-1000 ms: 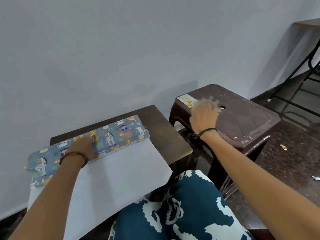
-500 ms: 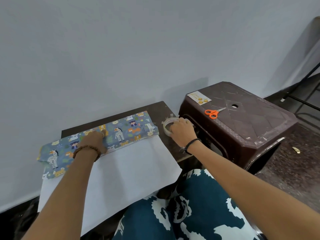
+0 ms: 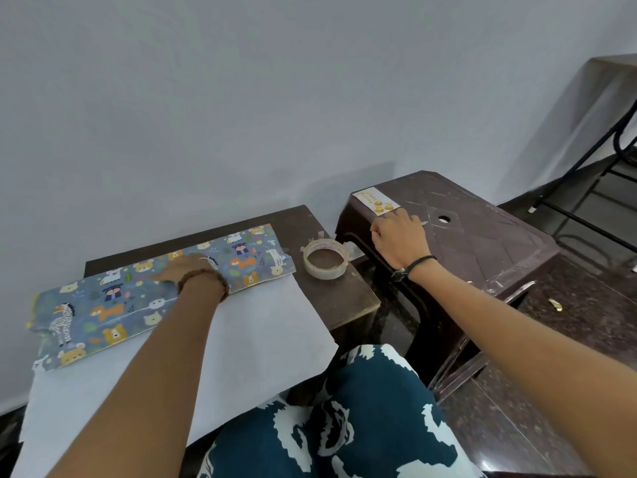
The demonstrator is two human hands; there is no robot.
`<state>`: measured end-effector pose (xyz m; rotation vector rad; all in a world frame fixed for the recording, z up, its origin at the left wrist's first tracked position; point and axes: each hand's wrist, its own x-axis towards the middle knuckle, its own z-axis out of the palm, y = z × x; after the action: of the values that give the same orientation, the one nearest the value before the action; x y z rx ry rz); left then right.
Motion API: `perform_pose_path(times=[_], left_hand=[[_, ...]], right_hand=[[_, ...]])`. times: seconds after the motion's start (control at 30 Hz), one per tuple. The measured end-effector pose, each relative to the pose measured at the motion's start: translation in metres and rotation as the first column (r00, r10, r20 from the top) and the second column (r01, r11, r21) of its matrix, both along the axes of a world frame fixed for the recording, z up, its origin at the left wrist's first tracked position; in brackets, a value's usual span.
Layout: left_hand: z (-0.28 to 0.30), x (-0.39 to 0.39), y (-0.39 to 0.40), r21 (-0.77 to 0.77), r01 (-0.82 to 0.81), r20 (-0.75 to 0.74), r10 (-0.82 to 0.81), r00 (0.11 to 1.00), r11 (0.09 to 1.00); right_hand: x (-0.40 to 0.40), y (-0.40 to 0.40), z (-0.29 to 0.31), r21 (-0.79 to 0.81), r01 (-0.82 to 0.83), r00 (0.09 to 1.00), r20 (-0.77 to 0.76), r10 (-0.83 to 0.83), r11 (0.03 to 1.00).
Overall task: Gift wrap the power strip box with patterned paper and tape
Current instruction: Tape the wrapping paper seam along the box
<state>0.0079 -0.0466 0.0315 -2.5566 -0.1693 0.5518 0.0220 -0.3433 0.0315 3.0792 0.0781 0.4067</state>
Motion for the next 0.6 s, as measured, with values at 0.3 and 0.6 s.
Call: perform_pose_path(times=[0.3,0.6], left_hand=[[0.041,0.028,-0.119,-0.542,0.463,0.484,-0.19,0.854,0.701],[0.014,0.072,-0.247,-0.815,0.358,0.324,-0.153,0.934,0.456]], right_hand=[[0.014,-0.035,0.001,0.22,0.273,0.96,-0.003,-0.279,0.937],[0.025,-0.054,-0.034,0.596,0.369,0.923,-0.143,-0.358,0.713]])
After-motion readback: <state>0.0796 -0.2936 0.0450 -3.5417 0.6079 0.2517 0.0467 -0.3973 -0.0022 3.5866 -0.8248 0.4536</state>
